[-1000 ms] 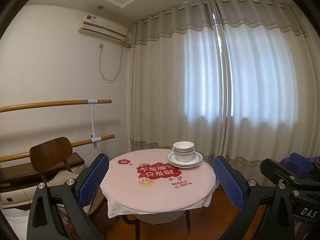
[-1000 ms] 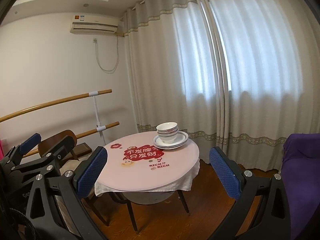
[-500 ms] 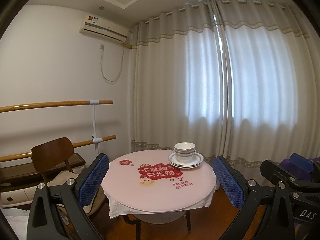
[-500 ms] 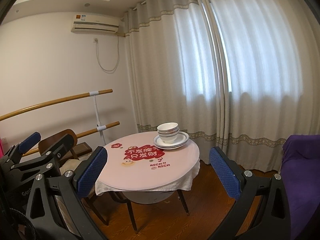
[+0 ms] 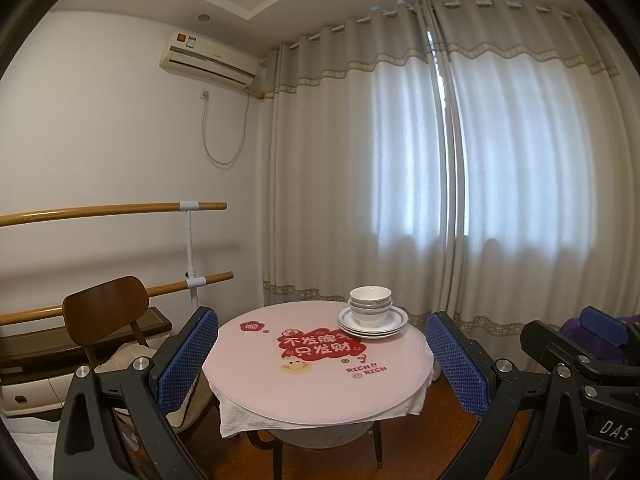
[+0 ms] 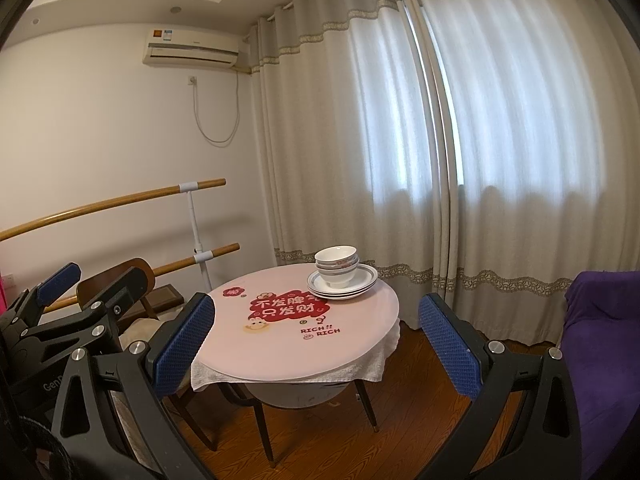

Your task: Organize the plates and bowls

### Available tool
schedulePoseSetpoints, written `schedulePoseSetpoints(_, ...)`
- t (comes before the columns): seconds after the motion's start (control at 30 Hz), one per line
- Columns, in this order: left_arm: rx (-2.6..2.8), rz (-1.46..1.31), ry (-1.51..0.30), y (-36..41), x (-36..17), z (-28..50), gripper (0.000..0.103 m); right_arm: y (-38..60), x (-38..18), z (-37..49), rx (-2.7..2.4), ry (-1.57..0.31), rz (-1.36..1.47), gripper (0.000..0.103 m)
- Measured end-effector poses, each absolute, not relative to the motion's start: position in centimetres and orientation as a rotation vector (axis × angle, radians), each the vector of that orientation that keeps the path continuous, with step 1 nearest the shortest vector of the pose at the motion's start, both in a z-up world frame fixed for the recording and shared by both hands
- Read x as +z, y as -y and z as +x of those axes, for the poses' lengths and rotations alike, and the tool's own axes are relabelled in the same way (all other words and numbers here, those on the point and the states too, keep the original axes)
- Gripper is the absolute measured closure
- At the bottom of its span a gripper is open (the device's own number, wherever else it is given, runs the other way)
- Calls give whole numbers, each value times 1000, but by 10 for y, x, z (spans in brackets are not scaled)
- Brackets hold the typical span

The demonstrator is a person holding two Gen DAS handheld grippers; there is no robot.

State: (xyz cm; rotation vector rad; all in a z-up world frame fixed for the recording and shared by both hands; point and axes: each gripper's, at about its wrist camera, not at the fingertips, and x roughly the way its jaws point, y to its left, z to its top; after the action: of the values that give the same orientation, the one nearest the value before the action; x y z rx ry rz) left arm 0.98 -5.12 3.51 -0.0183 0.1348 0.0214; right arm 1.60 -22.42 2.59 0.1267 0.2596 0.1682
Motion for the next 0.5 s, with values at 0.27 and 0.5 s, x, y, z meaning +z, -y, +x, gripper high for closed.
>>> schedulePoseSetpoints(0.27, 23, -19, -132, 51, 34, 8, 1, 224, 26, 16, 169, -258, 126, 0)
schedulePoseSetpoints(0.5, 24, -18, -129, 51, 34, 8, 1, 224, 25, 16, 168, -259, 126, 0)
